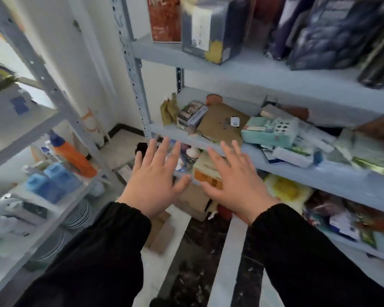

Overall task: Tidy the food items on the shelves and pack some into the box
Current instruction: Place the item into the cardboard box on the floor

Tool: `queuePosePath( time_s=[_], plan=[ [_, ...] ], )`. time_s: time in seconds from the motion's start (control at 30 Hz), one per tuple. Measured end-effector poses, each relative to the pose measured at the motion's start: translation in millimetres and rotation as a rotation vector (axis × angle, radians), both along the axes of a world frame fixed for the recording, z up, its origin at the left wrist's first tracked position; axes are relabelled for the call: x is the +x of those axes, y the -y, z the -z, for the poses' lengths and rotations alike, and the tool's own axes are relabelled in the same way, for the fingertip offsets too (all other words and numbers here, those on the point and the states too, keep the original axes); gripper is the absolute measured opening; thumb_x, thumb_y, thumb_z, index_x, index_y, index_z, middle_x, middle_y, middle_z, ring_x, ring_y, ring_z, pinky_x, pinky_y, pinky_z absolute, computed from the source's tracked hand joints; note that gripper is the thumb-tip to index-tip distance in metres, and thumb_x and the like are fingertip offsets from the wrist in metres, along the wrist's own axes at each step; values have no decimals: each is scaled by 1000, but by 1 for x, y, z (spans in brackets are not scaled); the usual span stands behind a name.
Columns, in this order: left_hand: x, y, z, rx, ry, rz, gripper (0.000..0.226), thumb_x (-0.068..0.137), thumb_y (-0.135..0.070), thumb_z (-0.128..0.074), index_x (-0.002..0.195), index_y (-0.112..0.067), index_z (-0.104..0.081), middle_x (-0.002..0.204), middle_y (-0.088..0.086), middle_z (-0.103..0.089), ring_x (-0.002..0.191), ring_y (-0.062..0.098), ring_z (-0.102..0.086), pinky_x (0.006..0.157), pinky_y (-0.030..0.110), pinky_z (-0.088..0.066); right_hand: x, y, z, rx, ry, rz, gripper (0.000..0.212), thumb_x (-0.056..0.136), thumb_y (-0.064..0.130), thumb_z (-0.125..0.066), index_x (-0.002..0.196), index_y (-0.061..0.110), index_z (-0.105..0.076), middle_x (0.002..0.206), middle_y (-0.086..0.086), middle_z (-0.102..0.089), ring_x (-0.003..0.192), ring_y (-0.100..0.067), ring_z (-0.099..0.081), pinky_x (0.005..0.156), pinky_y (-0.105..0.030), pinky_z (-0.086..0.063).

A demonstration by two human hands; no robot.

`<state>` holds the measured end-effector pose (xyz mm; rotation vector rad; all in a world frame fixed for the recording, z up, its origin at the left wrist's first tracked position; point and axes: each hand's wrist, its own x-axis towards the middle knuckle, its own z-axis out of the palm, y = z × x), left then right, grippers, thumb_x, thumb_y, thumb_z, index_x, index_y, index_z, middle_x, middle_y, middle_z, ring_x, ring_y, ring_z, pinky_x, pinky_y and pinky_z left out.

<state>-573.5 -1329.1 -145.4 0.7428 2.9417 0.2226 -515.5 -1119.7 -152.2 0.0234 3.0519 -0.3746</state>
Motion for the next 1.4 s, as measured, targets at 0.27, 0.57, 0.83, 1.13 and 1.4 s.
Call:
queuePosePath(
  time_s=[0.27,0.57,0.83,1.13,1.4],
  plan=[
    [127,-153,-22,31,-28,233,85,95,-76,-9,165,-31,10,174,2,14,160,31,10,129,54,-4,176,-135,-17,-23,-36,256,87,97,68,-40,165,38,5,174,1,14,158,-21,24,128,-44,7],
    [255,-301,-45,10,-137,460,93,83,-77,6,164,-32,10,174,3,9,160,33,9,128,58,-8,344,-256,-40,9,-118,490,90,94,74,-38,165,37,3,175,-3,8,160,-26,15,128,-46,2],
    [313,-419,-73,44,-227,634,79,100,-66,-25,166,-26,-12,172,7,-16,160,33,-6,127,57,-13,411,-334,-55,-16,-215,633,85,97,64,-46,166,36,-4,175,-3,0,161,-24,9,129,-52,-2],
    [351,-563,-58,151,-120,807,97,82,-72,-5,164,-23,-23,162,4,-36,151,27,-28,122,48,-28,473,-448,-51,81,-146,806,99,76,75,-16,165,31,-21,172,-6,-20,161,-28,-8,129,-52,-14],
    [404,-725,-61,127,-103,1074,79,97,-66,-18,163,-23,-23,161,2,-37,149,25,-29,121,43,-28,539,-566,-54,99,-197,1043,88,81,71,-27,155,27,-45,161,-6,-44,157,-29,-25,125,-52,-26]
  ],
)
